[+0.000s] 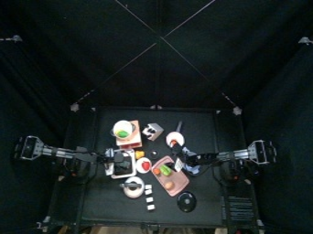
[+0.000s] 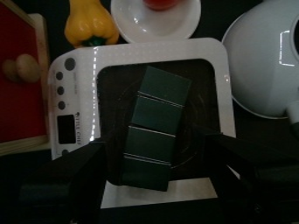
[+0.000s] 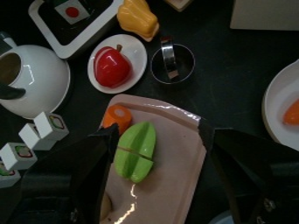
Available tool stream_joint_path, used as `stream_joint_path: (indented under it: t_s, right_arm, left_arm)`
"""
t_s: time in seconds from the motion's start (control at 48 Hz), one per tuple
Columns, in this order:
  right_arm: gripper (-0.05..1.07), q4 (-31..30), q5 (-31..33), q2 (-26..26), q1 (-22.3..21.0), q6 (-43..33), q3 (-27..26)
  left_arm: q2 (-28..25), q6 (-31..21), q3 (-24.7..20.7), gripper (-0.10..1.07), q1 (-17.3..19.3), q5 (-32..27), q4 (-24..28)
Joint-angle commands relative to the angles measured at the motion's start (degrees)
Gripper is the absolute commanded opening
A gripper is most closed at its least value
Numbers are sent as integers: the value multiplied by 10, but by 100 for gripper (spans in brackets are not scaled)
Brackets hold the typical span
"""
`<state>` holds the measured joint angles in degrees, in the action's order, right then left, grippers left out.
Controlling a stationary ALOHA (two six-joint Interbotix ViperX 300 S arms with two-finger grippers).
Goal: Grab green sushi roll
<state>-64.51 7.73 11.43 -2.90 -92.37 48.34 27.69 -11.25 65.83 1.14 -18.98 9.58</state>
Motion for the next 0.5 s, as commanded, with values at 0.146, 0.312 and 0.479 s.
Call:
stream_joint_path:
  t_s: [0.146,0.312,0.479]
  right_arm:
    - [101,0,-2,6,-1,1,-8]
    - [101,0,-2,5,-2,1,-8]
    - [101,0,-2,3,-3,1,-8]
  left_arm:
    - [-8,2,-9,98,-4,-2,1]
    - [-8,2,-9,97,-4,-4,2]
    - [-9,1,-9,84,-4,-4,2]
